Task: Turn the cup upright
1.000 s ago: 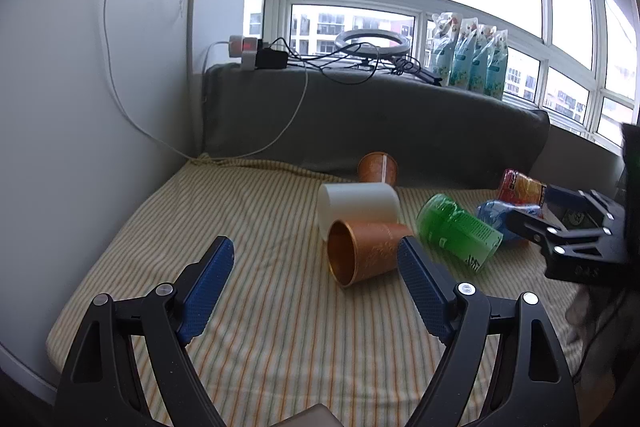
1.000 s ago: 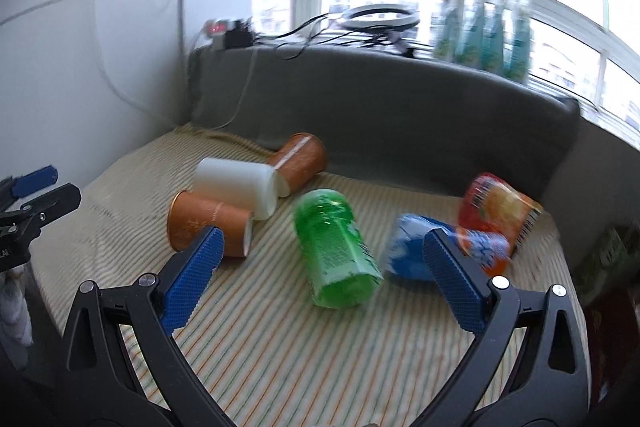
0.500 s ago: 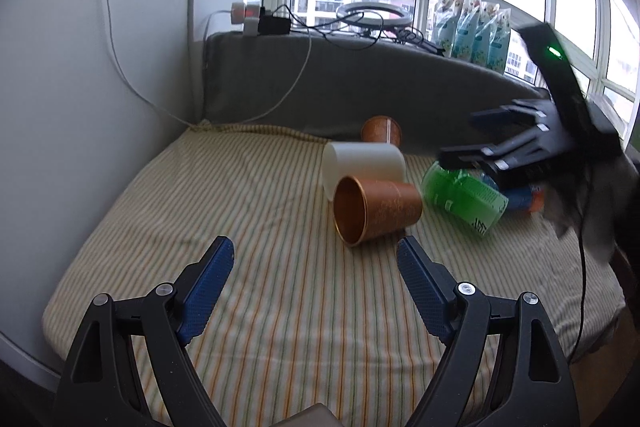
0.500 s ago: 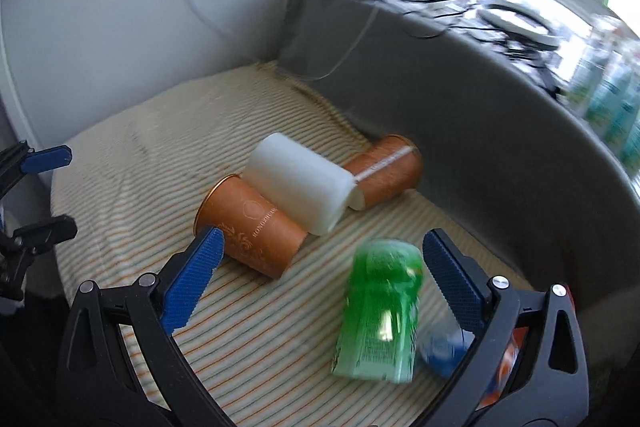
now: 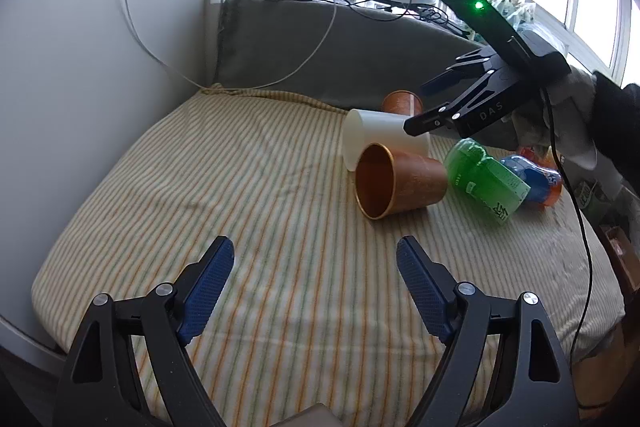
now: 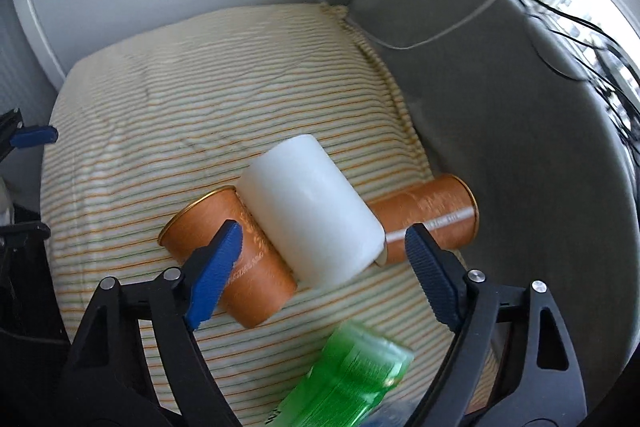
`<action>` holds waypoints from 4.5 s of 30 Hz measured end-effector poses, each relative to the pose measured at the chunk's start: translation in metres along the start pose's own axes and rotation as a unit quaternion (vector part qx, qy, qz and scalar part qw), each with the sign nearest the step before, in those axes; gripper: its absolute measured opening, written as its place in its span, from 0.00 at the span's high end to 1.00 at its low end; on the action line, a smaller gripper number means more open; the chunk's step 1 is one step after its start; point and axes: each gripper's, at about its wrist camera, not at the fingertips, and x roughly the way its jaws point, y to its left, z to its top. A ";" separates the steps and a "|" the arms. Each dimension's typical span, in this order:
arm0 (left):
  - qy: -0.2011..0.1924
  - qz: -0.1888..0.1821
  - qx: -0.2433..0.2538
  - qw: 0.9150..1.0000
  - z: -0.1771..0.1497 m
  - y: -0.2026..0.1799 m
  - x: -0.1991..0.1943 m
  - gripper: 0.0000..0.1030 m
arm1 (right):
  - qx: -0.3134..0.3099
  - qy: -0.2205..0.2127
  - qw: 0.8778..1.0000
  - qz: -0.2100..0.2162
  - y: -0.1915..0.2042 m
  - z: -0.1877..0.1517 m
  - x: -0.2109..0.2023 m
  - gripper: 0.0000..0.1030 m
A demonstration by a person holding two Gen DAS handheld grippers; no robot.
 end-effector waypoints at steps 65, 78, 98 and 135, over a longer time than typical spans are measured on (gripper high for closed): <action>-0.023 -0.029 0.024 0.999 -0.011 -0.014 -0.049 0.19 | 0.184 -0.057 0.972 0.132 0.049 -0.044 -0.061 0.23; -0.010 -0.053 0.037 0.998 -0.015 -0.024 -0.054 0.19 | 0.404 -0.019 0.851 0.334 0.066 -0.143 -0.005 0.23; 0.033 -0.093 0.021 0.995 0.003 -0.026 -0.031 0.19 | 0.398 -0.034 0.894 0.205 0.066 -0.137 -0.022 0.17; 0.294 -0.213 -0.086 0.928 0.055 -0.066 0.117 0.26 | 0.517 -0.169 0.839 -0.015 0.088 -0.261 -0.124 0.13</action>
